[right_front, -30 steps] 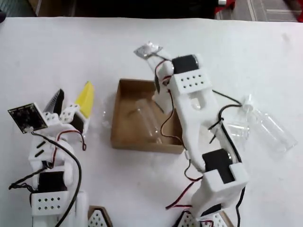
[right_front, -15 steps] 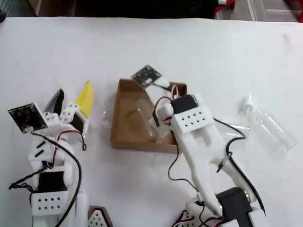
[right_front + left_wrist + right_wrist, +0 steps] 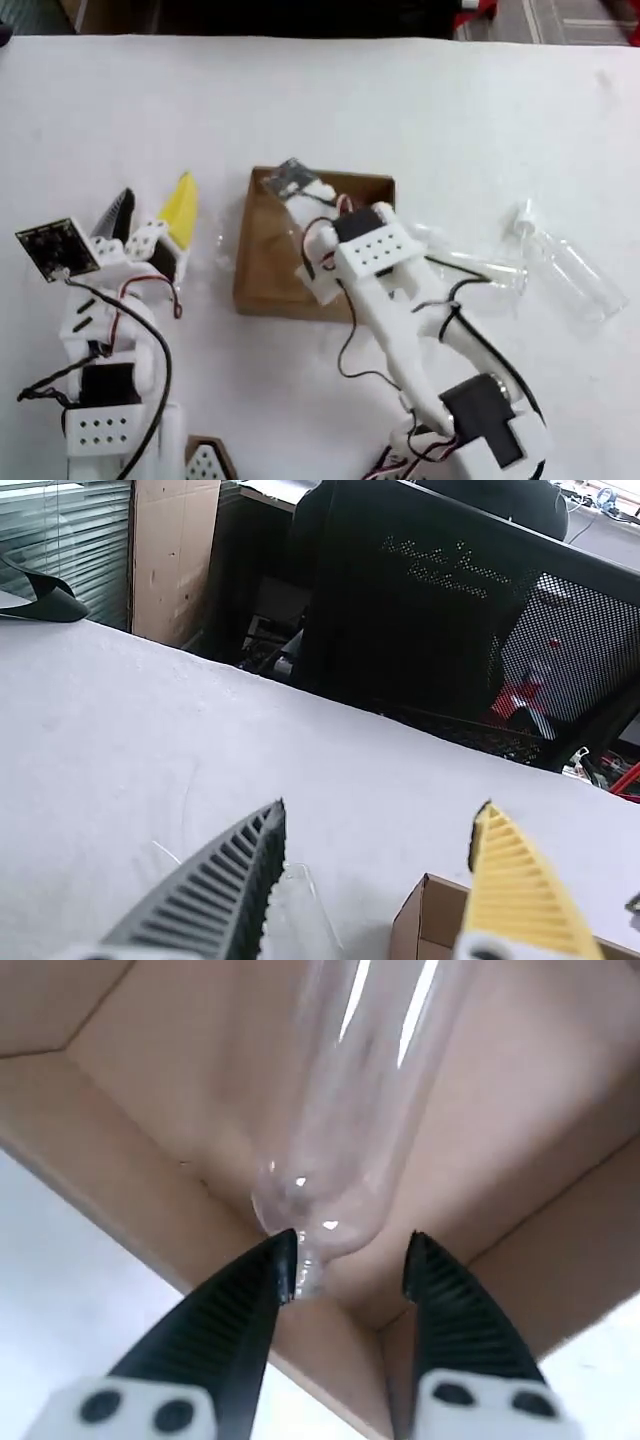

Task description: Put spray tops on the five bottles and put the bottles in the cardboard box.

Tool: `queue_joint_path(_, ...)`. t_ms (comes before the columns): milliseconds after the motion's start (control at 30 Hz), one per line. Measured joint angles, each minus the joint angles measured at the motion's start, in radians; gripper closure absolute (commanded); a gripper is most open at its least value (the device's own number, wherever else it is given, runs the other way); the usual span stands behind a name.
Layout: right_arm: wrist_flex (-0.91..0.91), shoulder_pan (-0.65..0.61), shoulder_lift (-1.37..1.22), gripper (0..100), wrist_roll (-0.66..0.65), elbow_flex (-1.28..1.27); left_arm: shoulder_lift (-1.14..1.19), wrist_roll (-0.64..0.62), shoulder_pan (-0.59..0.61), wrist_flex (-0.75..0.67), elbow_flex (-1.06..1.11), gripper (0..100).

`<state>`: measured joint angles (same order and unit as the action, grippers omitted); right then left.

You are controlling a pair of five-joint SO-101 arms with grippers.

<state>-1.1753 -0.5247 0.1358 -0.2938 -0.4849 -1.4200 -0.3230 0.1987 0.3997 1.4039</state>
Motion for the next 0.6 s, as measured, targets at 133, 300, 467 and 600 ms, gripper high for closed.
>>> queue_joint_path(133,0.069,0.000,-0.018,84.0,0.021,-0.049,0.000,0.000,0.000,0.000,0.000,72)
queue_joint_path(300,0.149,0.005,-0.052,84.4,0.026,-0.098,0.000,0.000,0.000,0.000,0.000,72)
queue_joint_path(467,0.172,0.005,-0.074,98.8,0.026,-0.098,0.000,0.000,0.000,0.000,0.000,72)
queue_joint_path(600,0.203,0.011,-0.077,95.0,0.026,-0.107,0.000,0.000,0.000,0.000,0.000,72)
